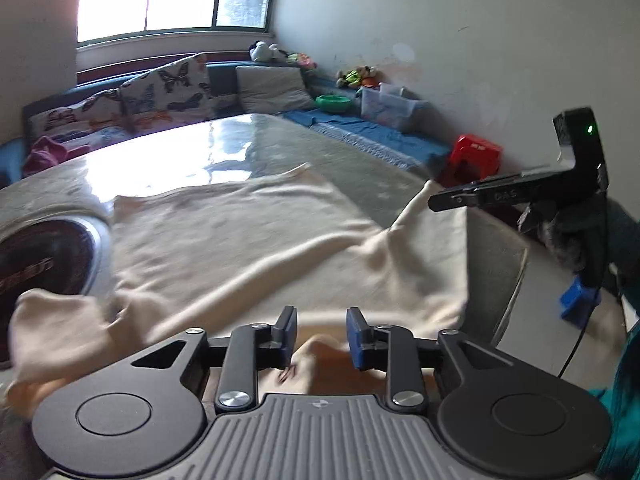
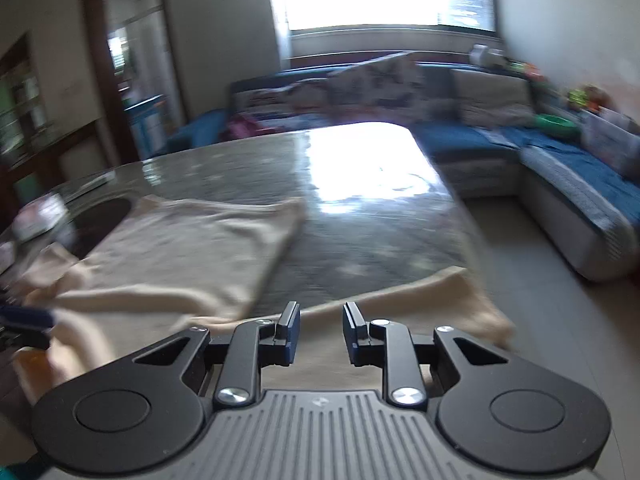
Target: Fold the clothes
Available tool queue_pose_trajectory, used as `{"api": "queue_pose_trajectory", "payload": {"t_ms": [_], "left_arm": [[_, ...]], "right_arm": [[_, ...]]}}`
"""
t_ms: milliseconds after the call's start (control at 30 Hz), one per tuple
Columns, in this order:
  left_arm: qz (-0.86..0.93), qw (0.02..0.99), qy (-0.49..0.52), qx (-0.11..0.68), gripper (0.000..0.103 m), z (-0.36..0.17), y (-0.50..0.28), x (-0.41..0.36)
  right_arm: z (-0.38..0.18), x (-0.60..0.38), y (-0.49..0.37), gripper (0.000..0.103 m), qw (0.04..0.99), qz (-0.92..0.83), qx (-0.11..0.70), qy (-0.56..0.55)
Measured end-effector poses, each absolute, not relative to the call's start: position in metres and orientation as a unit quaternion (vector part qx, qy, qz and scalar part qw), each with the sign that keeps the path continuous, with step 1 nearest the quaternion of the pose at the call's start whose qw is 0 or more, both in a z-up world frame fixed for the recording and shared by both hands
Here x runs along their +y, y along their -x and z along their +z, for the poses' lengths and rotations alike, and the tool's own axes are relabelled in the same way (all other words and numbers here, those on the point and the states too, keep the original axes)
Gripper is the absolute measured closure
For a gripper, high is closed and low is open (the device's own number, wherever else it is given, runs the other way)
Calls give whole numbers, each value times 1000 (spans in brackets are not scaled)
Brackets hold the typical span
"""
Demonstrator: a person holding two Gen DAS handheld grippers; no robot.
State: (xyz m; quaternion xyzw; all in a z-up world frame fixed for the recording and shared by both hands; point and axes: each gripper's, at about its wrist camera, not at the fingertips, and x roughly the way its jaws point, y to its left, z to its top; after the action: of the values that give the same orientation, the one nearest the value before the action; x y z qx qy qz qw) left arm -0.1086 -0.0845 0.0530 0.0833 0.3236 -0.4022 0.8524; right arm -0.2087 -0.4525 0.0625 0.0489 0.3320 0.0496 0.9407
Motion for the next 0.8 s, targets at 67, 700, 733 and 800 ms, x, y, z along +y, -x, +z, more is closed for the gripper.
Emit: {"api": "queue_pose_trajectory", "payload": {"t_ms": [67, 700, 733, 800], "left_arm": [[-395, 853, -91, 330, 72, 50, 111, -78], [-403, 851, -121, 316, 99, 40, 137, -55], [-403, 849, -121, 321, 99, 38, 137, -54], [-398, 851, -109, 326, 95, 38, 132, -49]], "right_arm": [[65, -429, 204, 80, 934, 100, 342, -38], [61, -293, 216, 66, 849, 357, 387, 33], [58, -291, 215, 66, 845, 359, 395, 35], [51, -288, 215, 66, 836, 363, 409, 39]]}}
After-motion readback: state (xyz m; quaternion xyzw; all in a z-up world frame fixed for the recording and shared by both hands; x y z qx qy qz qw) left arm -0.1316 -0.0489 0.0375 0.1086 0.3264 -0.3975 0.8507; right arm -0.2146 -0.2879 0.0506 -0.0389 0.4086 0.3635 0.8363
